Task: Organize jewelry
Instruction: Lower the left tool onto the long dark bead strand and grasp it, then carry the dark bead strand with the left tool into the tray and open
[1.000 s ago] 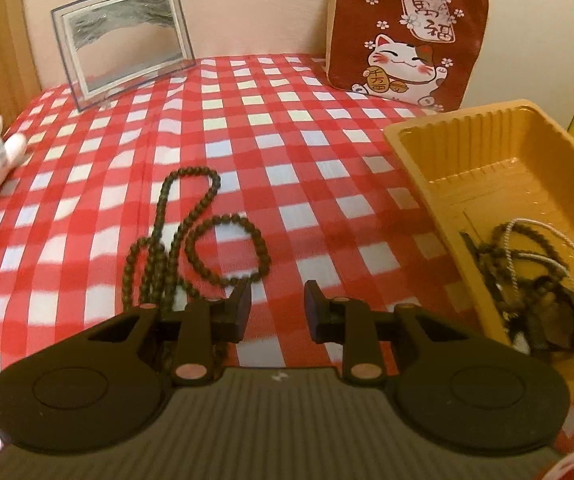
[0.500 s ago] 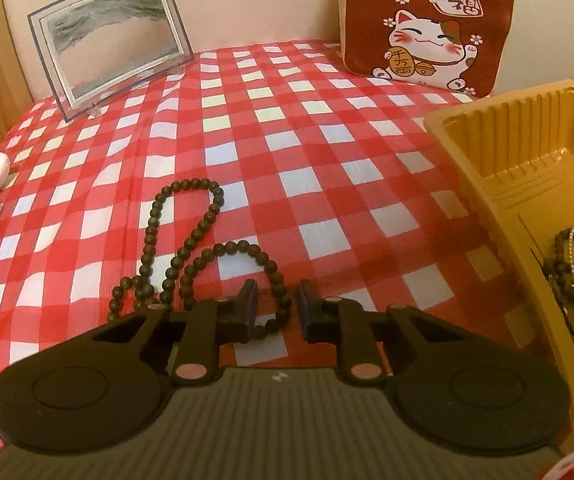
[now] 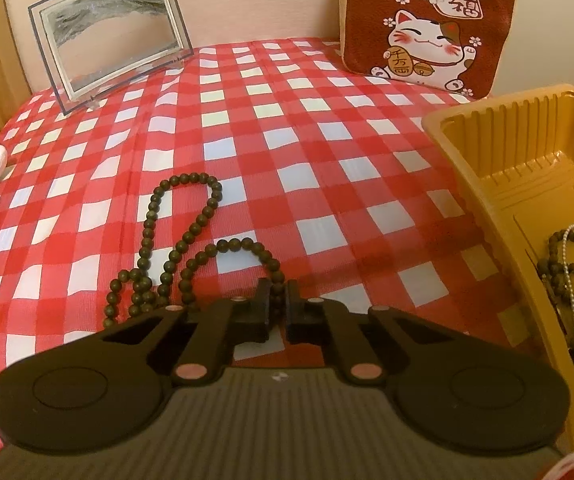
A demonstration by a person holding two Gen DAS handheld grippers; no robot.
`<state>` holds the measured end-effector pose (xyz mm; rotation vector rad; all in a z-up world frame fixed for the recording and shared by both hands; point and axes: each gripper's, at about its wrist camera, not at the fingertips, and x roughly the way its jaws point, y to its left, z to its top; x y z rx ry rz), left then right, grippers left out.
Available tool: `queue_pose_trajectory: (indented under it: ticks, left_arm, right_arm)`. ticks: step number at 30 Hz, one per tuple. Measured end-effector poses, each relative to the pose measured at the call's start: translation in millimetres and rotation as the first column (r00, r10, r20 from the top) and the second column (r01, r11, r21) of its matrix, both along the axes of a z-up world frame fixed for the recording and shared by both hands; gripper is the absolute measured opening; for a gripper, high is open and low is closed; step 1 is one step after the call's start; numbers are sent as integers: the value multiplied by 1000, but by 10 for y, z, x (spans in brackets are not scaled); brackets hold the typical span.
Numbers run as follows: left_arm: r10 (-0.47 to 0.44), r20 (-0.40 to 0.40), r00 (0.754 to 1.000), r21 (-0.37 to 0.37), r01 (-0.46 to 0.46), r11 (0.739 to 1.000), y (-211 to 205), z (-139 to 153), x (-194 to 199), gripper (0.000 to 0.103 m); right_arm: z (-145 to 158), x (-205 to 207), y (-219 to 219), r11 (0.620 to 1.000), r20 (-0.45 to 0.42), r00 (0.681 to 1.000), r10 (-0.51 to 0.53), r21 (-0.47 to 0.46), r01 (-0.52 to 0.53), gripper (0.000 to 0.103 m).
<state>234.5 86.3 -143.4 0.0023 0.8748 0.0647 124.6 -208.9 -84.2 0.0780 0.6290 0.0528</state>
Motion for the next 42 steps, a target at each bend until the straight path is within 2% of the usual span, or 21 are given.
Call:
queue_pose_trajectory:
  ticks: [7,16,23,31,38,42]
  left_arm:
    - [-6,34,999,-38,7,999,-1,172,-106,5]
    - [-30,129,991,-142,48,989,6,732,-443,5]
    - [-95,204,974,-203,137,970,-250,1138,-622,5]
    - [-225,254,941,-305,299,904,-748,1371,-650,5]
    - [-316,217,924,-391,379,839,-1247,1267,-525,5]
    - [-353,187,917,-406,400,822,-1466,1170,-430,5]
  right_arm:
    - [-4,2,14,1000,3,1000,0,1,0,5]
    - [16,-17,23,1000,7,1000,1,5,-1,5]
    - [19,-21,24,1000,8,1000,2,4,-2,5]
    - [43,-24,41,1000,13,1000,6,4,-6,6]
    - [65,-27,49,1000,17,1000,9,4,-9,6]
    - [80,-30,53,1000,19,1000,13,5,-13,6]
